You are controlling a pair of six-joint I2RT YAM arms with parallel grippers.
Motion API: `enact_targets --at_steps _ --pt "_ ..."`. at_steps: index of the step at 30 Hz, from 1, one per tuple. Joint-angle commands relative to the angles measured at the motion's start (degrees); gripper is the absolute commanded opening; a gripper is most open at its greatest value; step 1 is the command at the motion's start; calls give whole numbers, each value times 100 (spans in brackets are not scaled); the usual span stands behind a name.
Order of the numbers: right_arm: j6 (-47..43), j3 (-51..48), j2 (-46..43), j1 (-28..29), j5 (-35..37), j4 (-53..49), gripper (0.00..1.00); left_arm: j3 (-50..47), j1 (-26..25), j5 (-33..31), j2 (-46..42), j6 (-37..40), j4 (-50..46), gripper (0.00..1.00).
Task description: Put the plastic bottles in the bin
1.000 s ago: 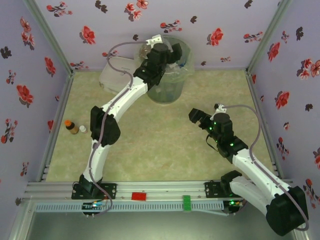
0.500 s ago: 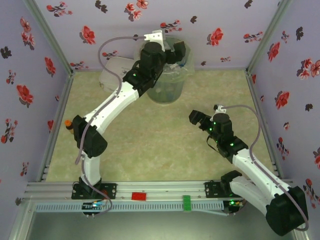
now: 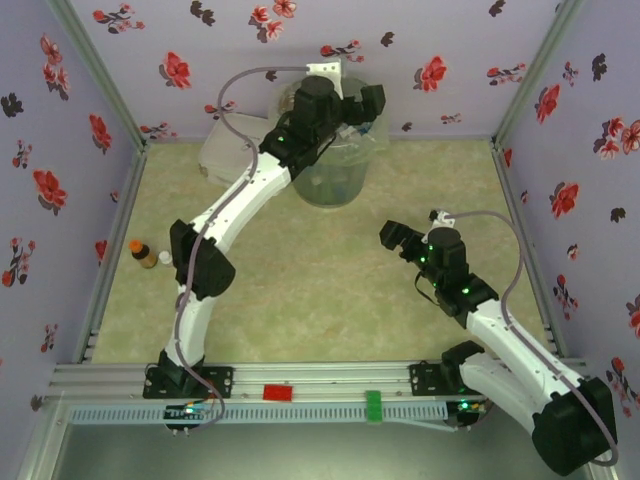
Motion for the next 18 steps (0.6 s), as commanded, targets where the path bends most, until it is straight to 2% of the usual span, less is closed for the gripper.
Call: enact_targets --at_steps 1,10,15,18 --pt "-208 104 -134 -48 202 -157 100 261 173 212 302 -365 -395 100" --pt "-285 165 -160 -69 291 -226 100 139 351 251 300 -462 -630 100" --pt "-492 237 -56 -100 518 -266 100 -223 351 256 -226 -86 -582 100" --pt "-790 312 43 -145 792 -376 100 -894 351 257 -819 310 -378 100"
